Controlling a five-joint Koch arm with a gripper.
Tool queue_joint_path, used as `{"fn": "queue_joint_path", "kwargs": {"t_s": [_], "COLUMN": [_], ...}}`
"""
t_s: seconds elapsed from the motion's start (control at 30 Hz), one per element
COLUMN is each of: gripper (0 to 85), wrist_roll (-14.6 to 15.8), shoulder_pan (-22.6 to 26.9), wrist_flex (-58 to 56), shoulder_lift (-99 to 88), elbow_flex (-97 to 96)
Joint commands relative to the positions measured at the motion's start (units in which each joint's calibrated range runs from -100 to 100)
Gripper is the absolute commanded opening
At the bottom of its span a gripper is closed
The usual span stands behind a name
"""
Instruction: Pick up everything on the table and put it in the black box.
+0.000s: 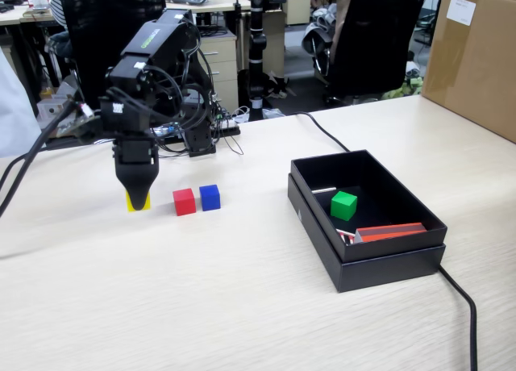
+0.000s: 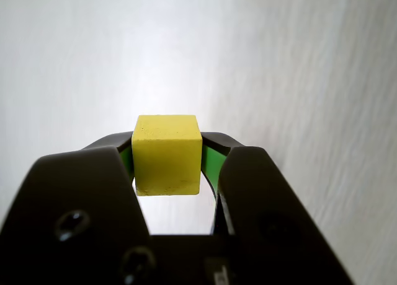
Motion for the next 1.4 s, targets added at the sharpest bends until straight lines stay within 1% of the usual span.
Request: {"fn": "queue_joint_path", "kwargs": {"t_s": [0.0, 0.03, 0.07, 0.1, 0.2, 0.27, 0.3, 0.33, 0.37, 0.4, 0.47, 0.53, 0.73, 0.8, 0.87, 0.9, 0.93, 0.97, 1.13, 1.3, 1.33, 1.37], "gripper": [1.3, 1.2, 1.3, 1.3, 1.3, 1.3, 1.3, 1.5, 1.5, 1.5, 1.5, 1.6, 2.1, 9.7, 15.6, 20.9, 23.4, 27.8, 27.9, 28.1, 37.1, 42.0], "wrist_roll": [2.49, 4.05, 7.81, 8.21, 13.48, 14.46, 16.12, 16.95, 17.05, 17.97, 18.36, 19.44, 20.56, 21.0, 21.34, 21.44, 21.49, 21.49, 21.54, 21.0, 19.73, 19.0], "shoulder_pan": [3.71, 6.45, 12.06, 12.7, 20.9, 22.71, 26.08, 27.4, 27.84, 29.11, 29.99, 30.82, 31.55, 31.6, 31.65, 31.65, 31.65, 31.6, 31.36, 28.86, 27.4, 26.47], "wrist_flex": [-0.42, -0.51, -2.32, -2.5, -4.4, -4.48, -4.83, -5.43, -6.04, -7.16, -7.59, -7.94, -8.2, -10.19, -11.74, -12.69, -12.78, -12.86, -12.86, -12.95, -12.95, -12.95], "shoulder_lift": [-6.52, -7.55, -6.98, -6.86, 0.71, 3.23, 9.89, 14.48, 16.08, 20.45, 23.89, 26.99, 32.84, 35.71, 36.85, 37.54, 37.66, 37.31, 29.97, 10.46, 3.81, 0.82], "elbow_flex": [6.51, 8.6, 14.58, 15.13, 23.02, 24.92, 28.09, 31.45, 33.08, 36.52, 38.61, 39.7, 39.33, 39.24, 39.06, 38.97, 38.88, 39.15, 39.06, 34.53, 31.54, 29.91]}}
